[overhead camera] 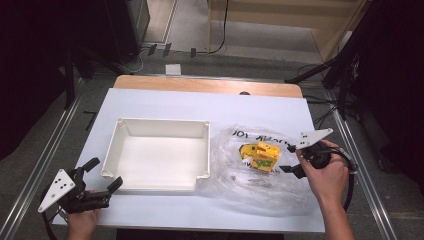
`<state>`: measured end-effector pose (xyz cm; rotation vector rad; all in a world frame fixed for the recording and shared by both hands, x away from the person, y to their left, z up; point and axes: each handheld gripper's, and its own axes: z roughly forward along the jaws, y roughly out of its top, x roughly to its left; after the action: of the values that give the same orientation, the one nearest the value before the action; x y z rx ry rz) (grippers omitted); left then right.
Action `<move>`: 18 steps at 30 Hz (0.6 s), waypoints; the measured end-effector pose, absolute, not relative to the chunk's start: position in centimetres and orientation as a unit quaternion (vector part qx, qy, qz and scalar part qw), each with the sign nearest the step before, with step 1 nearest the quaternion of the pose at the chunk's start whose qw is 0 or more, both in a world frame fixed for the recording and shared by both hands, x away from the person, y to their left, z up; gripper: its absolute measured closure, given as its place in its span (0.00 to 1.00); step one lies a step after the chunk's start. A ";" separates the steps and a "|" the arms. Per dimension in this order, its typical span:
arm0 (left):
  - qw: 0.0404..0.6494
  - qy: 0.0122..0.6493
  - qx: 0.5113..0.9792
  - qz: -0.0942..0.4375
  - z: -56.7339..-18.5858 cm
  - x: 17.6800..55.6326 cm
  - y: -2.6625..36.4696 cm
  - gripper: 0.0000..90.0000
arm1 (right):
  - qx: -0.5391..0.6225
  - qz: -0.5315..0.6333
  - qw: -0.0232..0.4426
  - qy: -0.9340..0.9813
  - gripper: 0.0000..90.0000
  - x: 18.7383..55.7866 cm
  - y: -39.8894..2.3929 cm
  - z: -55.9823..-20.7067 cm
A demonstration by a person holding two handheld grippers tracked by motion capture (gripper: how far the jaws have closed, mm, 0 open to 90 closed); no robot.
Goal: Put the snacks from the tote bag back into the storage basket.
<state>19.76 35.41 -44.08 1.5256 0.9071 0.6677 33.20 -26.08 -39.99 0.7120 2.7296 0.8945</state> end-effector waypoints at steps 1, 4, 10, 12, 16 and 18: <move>0.583 0.389 0.654 0.286 -44.1 19.8 35.4 0.00 | 0.237 0.299 0.091 0.920 0.30 33.3 -26.0 -40.0; 0.583 0.388 0.654 0.286 -44.1 19.7 35.4 0.00 | 0.237 0.294 0.090 0.921 0.30 33.5 -25.9 -39.9; 0.581 0.387 0.656 0.286 -44.1 19.7 35.4 0.00 | 0.229 0.286 0.088 0.926 0.32 33.9 -25.4 -39.7; 0.581 0.387 0.656 0.286 -44.1 19.7 35.3 0.00 | 0.224 0.282 0.086 0.929 0.32 34.0 -25.2 -39.6; 0.581 0.387 0.657 0.286 -44.1 19.7 35.3 0.00 | 0.218 0.275 0.085 0.933 0.32 34.3 -24.8 -39.1; 0.581 0.387 0.656 0.286 -44.1 19.7 35.3 0.00 | 0.215 0.274 0.084 0.934 0.32 34.4 -24.6 -39.0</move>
<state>19.75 35.32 -44.08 1.5333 0.9030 0.6678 34.39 -24.60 -39.01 0.6405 2.7868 0.8176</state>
